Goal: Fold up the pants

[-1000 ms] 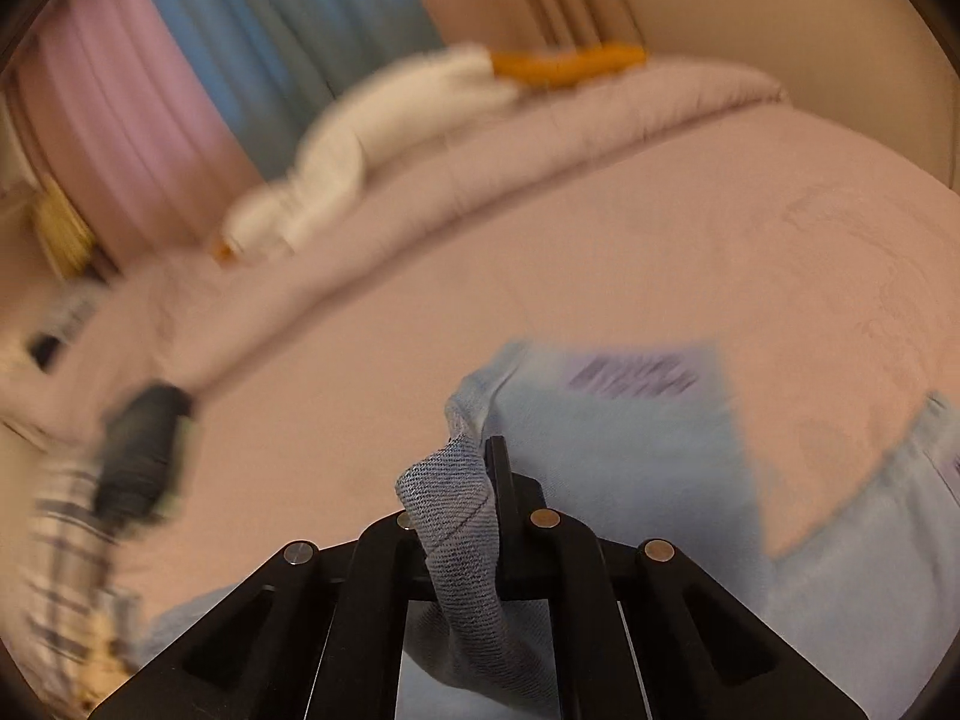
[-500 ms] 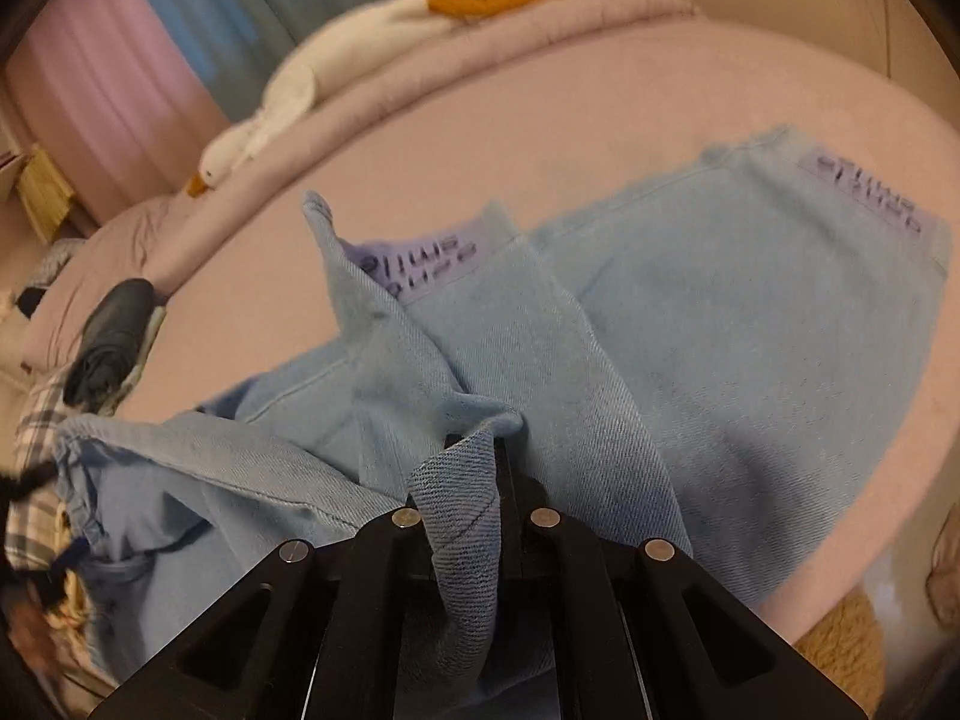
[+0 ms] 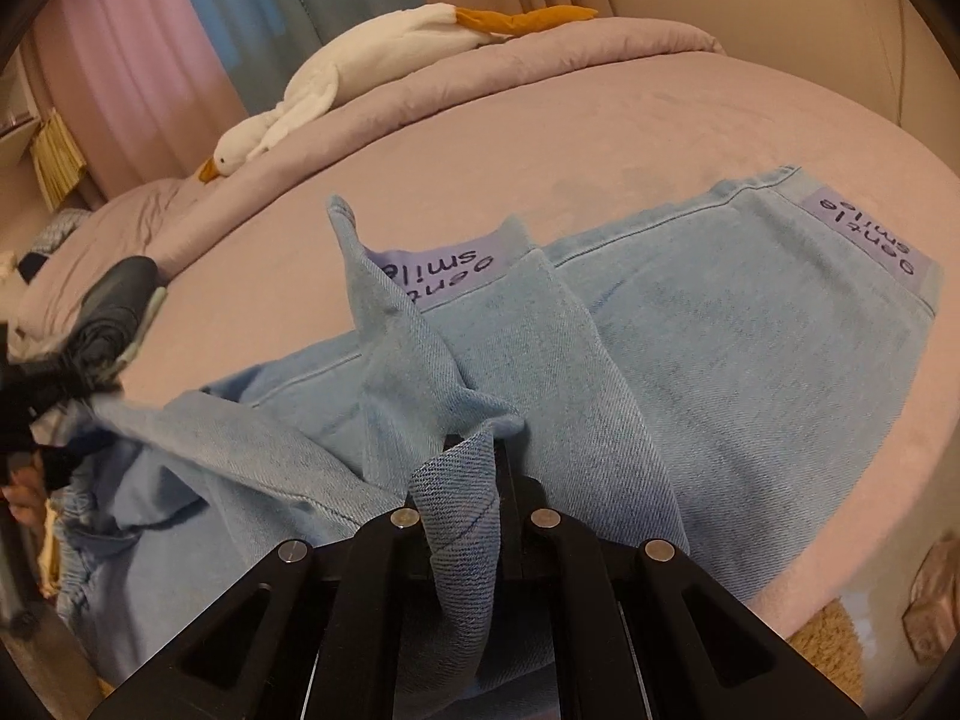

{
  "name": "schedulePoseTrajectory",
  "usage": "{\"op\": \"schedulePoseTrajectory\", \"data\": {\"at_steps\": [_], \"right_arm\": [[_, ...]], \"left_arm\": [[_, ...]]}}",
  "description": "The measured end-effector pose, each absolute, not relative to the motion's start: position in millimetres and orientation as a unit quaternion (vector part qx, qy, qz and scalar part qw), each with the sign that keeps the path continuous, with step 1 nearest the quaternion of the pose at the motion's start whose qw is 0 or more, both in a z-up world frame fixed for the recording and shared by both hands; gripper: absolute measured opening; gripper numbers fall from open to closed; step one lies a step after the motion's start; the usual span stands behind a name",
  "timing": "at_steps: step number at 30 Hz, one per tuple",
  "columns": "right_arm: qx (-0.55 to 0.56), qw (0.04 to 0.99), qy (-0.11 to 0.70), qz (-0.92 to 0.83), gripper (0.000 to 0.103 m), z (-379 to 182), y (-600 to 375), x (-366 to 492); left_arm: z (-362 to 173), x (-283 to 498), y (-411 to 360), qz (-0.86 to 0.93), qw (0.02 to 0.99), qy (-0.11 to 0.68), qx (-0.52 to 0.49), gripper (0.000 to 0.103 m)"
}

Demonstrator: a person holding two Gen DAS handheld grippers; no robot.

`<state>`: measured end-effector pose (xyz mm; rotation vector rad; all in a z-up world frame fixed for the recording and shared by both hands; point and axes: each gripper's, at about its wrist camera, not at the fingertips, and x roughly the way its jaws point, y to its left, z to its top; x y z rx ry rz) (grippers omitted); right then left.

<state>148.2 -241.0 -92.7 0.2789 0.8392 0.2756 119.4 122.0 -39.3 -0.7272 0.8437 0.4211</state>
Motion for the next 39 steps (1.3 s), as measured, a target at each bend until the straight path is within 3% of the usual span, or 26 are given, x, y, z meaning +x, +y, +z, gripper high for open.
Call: {"op": "schedulePoseTrajectory", "data": {"at_steps": [2,8,12,16,21,23,25,27,28,34,35,36,37,38,39], "right_arm": [[0.140,0.896,0.399,0.136,0.005,-86.7,-244.5,150.0],[0.214,0.911,0.315,0.157,0.005,-19.2,-272.1,157.7],[0.215,0.922,0.271,0.176,0.005,17.1,-277.9,133.3],[0.176,0.911,0.342,0.151,0.005,-16.2,-270.9,121.5],[0.154,0.855,0.477,0.135,0.006,-73.8,-273.9,127.0],[0.142,0.857,0.476,0.134,0.017,-67.5,-274.5,127.7],[0.093,0.876,0.458,0.123,0.055,-46.9,-267.1,131.7],[0.076,0.889,0.432,0.131,0.075,-29.1,-260.2,138.0],[0.067,0.890,0.427,0.147,0.078,-23.3,-255.4,142.9],[-0.025,0.857,0.475,0.197,0.078,-33.5,-195.2,186.6],[-0.043,0.850,0.482,0.205,0.078,-40.8,-183.8,191.0],[-0.060,0.844,0.492,0.206,0.068,-52.7,-170.6,198.4],[-0.069,0.837,0.503,0.203,0.036,-61.2,-163.4,204.6],[-0.077,0.822,0.525,0.204,0.015,-74.5,-154.8,214.5],[-0.073,0.815,0.536,0.210,0.004,-79.5,-151.6,220.4]], "left_arm": [[-22.9,92.7,114.6,0.178,0.847,0.380,-0.325,0.026],[33.8,-17.9,86.7,0.102,0.896,0.290,-0.319,0.025],[12.4,-53.3,58.9,0.099,0.886,0.348,-0.290,0.024],[-46.8,-60.8,49.8,0.101,0.844,0.432,-0.302,0.024],[-61.4,-63.4,59.4,0.115,0.833,0.433,-0.324,0.029],[-55.1,-64.8,62.2,0.127,0.839,0.423,-0.320,0.046],[-47.9,-69.5,68.4,0.147,0.844,0.410,-0.312,0.054],[-44.9,-71.2,78.3,0.151,0.846,0.399,-0.320,0.056],[-45.3,-71.5,83.8,0.156,0.844,0.396,-0.327,0.060],[-48.8,-69.7,94.2,0.162,0.842,0.391,-0.334,0.059],[-48.3,-68.7,93.2,0.167,0.846,0.387,-0.327,0.052],[-49.6,-69.7,89.9,0.170,0.847,0.387,-0.322,0.045],[-50.6,-67.3,90.5,0.170,0.846,0.393,-0.318,0.030],[-52.1,-65.0,92.4,0.167,0.844,0.397,-0.320,0.024],[-52.9,-66.3,93.9,0.160,0.843,0.396,-0.326,0.021]]}}
